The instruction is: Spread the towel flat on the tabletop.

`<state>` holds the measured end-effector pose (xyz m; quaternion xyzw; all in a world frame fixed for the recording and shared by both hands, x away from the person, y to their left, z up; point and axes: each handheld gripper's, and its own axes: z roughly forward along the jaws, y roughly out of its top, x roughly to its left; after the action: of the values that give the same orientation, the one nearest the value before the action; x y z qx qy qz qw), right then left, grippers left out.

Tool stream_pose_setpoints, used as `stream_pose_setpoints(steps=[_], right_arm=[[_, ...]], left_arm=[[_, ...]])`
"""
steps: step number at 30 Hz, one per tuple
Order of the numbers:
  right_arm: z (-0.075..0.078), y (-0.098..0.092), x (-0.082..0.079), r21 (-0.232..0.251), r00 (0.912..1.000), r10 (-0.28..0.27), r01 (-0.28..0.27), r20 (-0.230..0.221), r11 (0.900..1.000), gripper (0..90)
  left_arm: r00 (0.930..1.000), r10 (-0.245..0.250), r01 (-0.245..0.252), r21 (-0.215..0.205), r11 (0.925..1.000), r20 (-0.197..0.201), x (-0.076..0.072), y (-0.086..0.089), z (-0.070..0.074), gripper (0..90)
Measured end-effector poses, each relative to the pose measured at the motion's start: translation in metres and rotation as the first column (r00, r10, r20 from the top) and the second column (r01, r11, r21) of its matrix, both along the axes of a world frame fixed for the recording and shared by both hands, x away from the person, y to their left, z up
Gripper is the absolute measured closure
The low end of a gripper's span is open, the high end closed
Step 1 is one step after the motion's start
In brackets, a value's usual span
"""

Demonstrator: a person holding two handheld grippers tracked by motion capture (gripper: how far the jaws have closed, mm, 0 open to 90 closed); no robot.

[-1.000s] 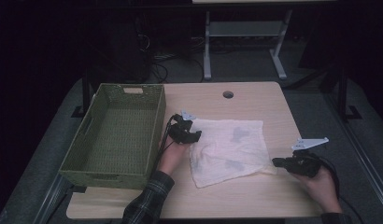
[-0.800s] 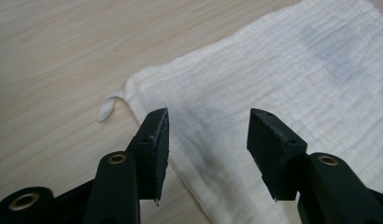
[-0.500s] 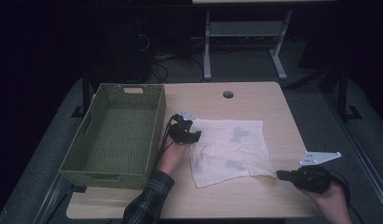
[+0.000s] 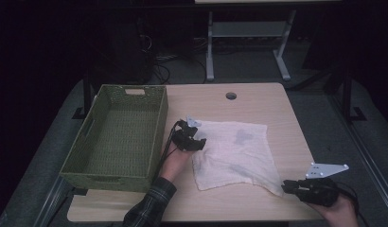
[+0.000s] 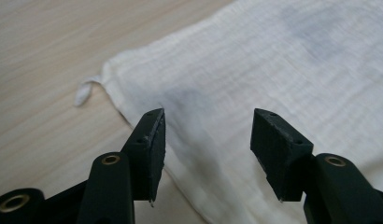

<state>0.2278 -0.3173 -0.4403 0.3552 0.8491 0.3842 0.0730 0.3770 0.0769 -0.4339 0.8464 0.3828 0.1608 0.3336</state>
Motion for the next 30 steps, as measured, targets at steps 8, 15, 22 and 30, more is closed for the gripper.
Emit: stream_pose_setpoints(steps=[8, 15, 22, 30], right_arm=[[-0.004, 0.013, 0.024, -0.006, 0.9996, -0.020, 0.020, 0.019, 1.000, 72.6], [-0.007, 0.021, 0.040, -0.007, 0.9988, -0.036, 0.036, 0.033, 0.999, 70.7], [-0.009, 0.024, 0.050, -0.009, 0.9983, -0.046, 0.046, 0.036, 0.999, 69.6], [-0.009, 0.027, 0.061, -0.015, 0.9973, -0.062, 0.063, 0.039, 0.998, 68.5]], left_arm=[[0.9977, -0.058, 0.057, -0.023, 0.9981, -0.035, -0.028, 0.000, -0.004, 42.4], [0.9883, -0.138, 0.137, -0.024, 0.9903, -0.065, -0.061, -0.001, -0.011, 42.2], [0.9694, -0.234, 0.231, -0.044, 0.9719, -0.075, -0.089, 0.006, -0.011, 52.5], [0.9458, -0.308, 0.303, -0.062, 0.9510, -0.103, -0.107, 0.005, -0.017, 56.0]])
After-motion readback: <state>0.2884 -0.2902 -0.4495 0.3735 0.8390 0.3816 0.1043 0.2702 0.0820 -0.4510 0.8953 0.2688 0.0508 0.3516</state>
